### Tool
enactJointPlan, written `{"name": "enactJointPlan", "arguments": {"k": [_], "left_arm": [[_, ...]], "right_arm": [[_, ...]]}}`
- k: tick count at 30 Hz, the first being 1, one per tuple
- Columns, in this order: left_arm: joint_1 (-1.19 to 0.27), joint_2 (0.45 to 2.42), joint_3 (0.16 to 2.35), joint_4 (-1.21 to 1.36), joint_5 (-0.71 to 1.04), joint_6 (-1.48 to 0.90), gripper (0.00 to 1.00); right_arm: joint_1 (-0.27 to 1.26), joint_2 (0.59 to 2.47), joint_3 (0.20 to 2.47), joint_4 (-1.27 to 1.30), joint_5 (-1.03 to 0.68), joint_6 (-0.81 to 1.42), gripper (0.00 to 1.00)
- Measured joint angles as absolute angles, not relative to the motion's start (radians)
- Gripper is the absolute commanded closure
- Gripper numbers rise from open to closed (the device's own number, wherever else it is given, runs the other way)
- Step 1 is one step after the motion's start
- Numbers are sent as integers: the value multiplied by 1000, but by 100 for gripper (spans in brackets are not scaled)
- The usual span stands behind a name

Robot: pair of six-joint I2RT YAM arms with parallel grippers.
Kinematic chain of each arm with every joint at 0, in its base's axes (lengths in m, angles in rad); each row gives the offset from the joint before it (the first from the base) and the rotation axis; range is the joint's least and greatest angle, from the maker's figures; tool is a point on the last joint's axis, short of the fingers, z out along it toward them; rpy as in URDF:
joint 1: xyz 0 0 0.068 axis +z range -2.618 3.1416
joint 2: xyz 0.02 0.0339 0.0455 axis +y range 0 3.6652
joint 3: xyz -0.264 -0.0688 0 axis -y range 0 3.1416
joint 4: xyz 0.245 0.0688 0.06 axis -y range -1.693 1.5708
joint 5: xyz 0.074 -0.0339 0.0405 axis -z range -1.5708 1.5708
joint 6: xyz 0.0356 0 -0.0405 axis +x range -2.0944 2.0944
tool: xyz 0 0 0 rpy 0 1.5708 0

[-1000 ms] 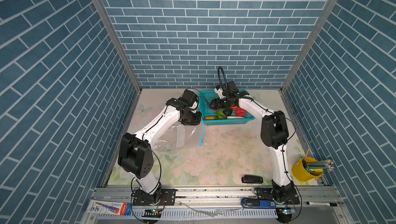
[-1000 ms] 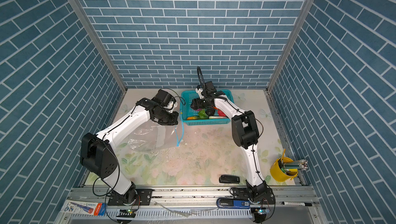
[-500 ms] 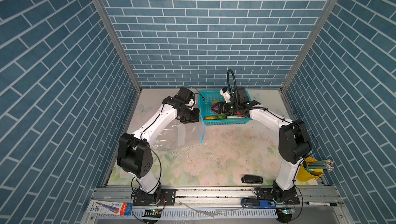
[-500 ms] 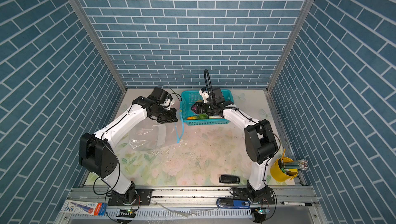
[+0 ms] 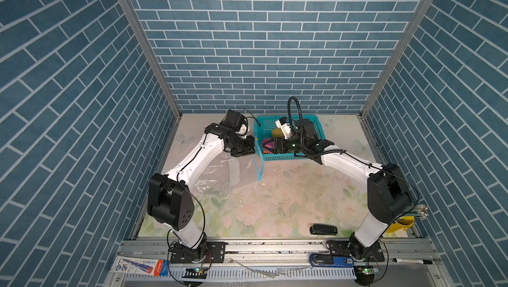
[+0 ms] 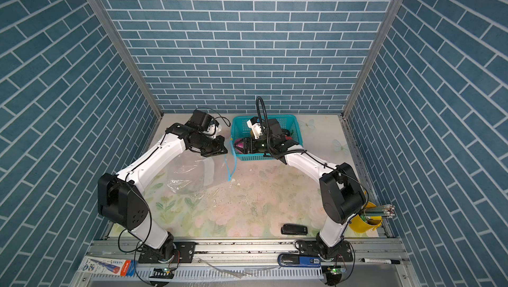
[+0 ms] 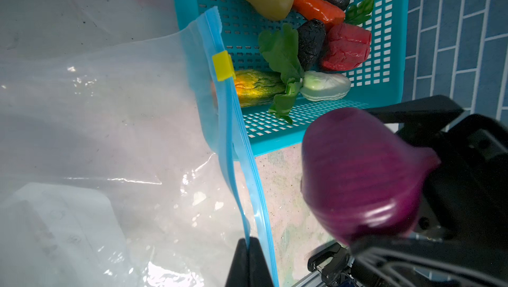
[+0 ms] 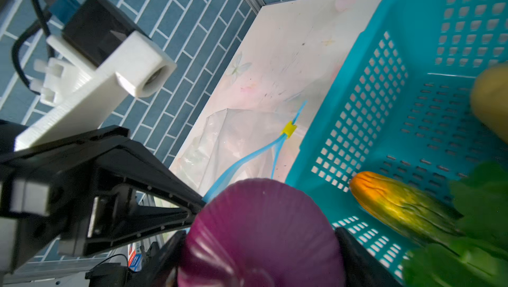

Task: Place the food in the zip-top bag and seal the zipper
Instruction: 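Carry the purple onion with the right gripper over the bag opening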

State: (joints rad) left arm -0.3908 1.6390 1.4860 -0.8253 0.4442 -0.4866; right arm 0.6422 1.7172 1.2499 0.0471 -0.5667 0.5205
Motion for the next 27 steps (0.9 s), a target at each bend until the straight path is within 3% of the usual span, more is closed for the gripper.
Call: {"name": "enactJointPlan", "arguments": {"k": [27], "left_arm": [[-388,1551,1449,-779,482,-545,100]], "right_arm": [[685,1719,1201,127,-629,548,75]]}}
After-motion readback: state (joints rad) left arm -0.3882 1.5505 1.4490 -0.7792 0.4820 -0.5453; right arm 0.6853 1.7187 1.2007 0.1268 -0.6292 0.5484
